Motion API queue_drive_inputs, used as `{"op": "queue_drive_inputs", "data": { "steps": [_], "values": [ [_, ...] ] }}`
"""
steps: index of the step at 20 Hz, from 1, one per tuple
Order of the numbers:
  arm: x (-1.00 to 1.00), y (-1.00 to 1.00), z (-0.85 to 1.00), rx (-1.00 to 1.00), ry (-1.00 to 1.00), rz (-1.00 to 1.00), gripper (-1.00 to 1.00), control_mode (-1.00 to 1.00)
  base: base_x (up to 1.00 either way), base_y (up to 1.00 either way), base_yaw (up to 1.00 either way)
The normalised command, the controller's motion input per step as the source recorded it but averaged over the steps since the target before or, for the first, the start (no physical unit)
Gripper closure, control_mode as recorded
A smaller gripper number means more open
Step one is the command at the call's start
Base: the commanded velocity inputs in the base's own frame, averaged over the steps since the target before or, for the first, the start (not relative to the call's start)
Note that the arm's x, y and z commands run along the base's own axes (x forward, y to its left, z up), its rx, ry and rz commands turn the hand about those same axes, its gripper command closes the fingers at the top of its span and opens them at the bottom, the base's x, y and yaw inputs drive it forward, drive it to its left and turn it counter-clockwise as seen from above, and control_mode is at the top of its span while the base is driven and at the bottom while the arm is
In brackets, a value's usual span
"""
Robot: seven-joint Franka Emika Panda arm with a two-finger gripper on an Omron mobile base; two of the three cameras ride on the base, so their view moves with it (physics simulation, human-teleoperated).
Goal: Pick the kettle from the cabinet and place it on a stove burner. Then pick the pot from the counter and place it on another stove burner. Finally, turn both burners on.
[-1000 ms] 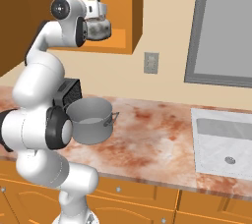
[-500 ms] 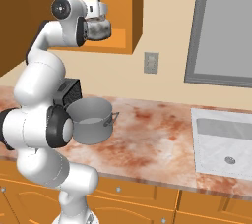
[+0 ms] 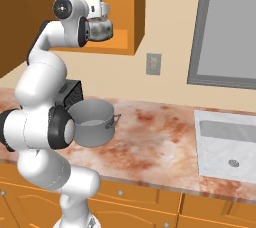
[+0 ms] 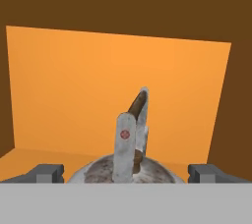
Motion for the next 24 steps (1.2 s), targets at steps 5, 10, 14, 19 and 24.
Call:
{"op": "queue_drive_inputs", "data": {
  "steps": [5, 10, 14, 19, 24],
  "values": [
    [0.01, 0.0, -0.01, 0.0, 0.0, 0.0, -1.0, -1.0, 0.0, 0.0, 0.0],
    [0.01, 0.0, -0.04, 0.0, 0.0, 0.0, -1.0, -1.0, 0.0, 0.0, 0.0],
    [0.02, 0.0, -0.07, 0.0, 0.0, 0.0, -1.0, -1.0, 0.0, 0.0, 0.0],
    [0.05, 0.0, 0.0, 0.0, 0.0, 0.0, -1.0, -1.0, 0.0, 0.0, 0.0],
    [0.07, 0.0, 0.0, 0.0, 0.0, 0.0, -1.0, -1.0, 0.0, 0.0, 0.0]
  ]
}}
